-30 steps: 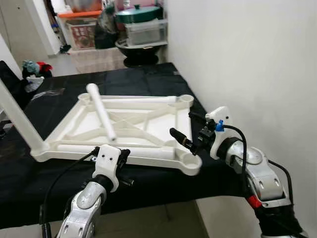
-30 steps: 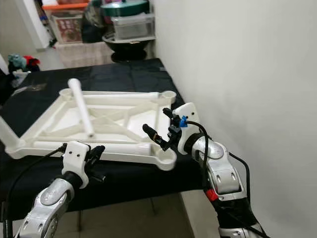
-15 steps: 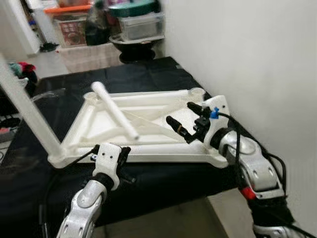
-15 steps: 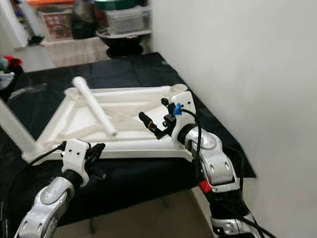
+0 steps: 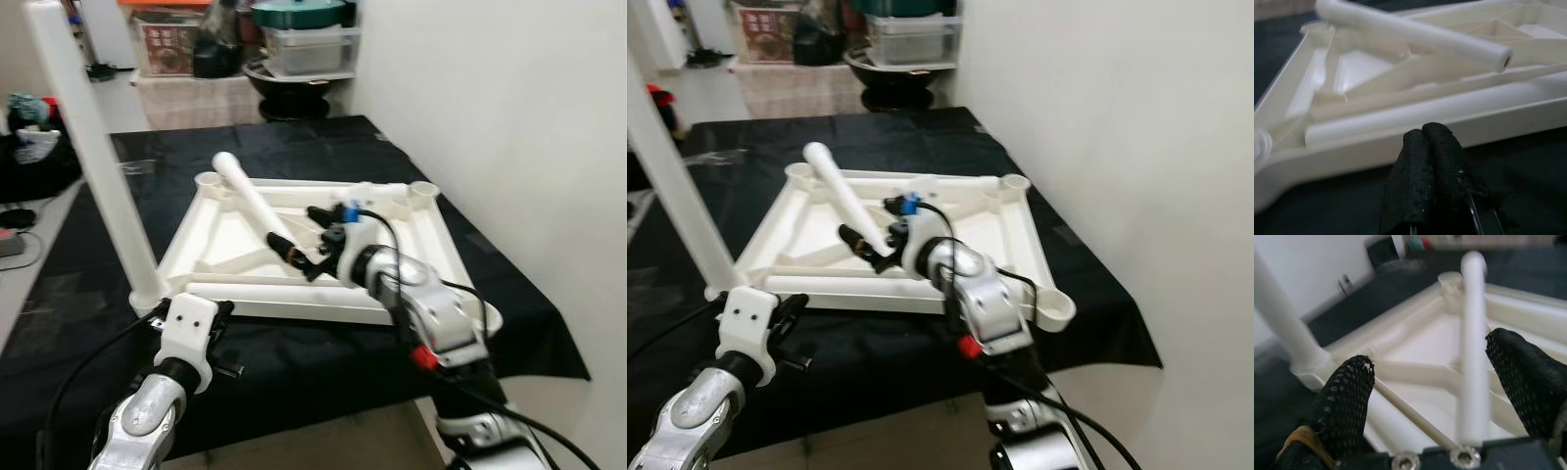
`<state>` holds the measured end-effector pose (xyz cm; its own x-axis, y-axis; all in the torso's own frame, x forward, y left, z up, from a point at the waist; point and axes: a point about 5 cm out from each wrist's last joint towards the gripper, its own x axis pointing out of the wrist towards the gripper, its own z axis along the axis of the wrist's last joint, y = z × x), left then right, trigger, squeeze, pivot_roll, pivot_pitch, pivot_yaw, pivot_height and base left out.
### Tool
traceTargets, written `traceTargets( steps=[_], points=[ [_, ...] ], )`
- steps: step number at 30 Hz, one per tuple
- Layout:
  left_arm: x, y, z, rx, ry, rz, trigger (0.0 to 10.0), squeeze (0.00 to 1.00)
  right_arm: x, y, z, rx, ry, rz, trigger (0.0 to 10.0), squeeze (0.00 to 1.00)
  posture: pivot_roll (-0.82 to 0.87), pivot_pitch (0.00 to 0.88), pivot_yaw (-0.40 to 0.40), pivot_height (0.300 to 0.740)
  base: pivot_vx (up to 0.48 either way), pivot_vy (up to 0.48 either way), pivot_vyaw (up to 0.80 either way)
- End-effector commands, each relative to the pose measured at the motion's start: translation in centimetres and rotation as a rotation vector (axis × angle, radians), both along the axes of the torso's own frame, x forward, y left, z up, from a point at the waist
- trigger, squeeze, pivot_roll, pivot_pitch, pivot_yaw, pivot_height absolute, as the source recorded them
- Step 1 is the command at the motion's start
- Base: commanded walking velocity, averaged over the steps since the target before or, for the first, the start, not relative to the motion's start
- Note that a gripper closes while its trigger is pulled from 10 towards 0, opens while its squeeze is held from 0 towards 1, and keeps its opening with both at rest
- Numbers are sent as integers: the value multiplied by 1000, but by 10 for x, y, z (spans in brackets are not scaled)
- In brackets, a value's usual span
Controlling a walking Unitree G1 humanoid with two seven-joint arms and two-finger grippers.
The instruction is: Building children table
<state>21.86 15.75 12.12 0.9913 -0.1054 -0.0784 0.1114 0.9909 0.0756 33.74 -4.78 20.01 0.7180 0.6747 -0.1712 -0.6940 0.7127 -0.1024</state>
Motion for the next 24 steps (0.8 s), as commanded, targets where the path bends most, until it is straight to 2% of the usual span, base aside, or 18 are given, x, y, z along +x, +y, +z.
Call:
traceTargets(
  steps=[1, 4, 6, 8, 14, 19, 23, 24],
  points=[
    [-8, 2, 2, -2, 8, 46, 10000, 0, 5, 10, -5, -59, 5, -3, 10000, 0, -8, 132, -52, 740, 0, 0, 0],
    [-13, 2, 4, -15, 8, 55, 10000, 0, 7, 14, -5, -72, 16, -11, 10000, 0, 0, 146, -57, 740, 0, 0, 0],
    [-24, -3, 9, -20, 10, 43, 10000, 0, 17, 20, -2, -106, 31, -45, 10000, 0, 22, 191, -72, 740, 0, 0, 0],
    [-29, -6, 11, -21, 9, 32, 10000, 0, 21, 21, 1, -120, 36, -61, 10000, 0, 24, 207, -75, 740, 0, 0, 0],
    [-36, -9, 14, -25, 6, 12, 10000, 0, 28, 21, 6, -134, 45, -99, 10000, 0, 26, 220, -78, 740, 0, 0, 0],
    [-45, -12, 20, -59, 12, 9, 10000, 0, 41, 5, 7, -186, 136, -202, 10000, 0, 21, 241, -86, 740, 0, 0, 0],
    [-46, -13, 21, -62, 14, 10, 10000, 0, 43, 3, 6, -186, 162, -222, 10000, 0, 18, 242, -88, 740, 0, 0, 0],
    [-46, -14, 22, -65, 13, 10, 10000, 0, 44, 1, 7, -183, 173, -234, 3725, 0, 16, 243, -90, 740, 0, 0, 0]
  ],
)
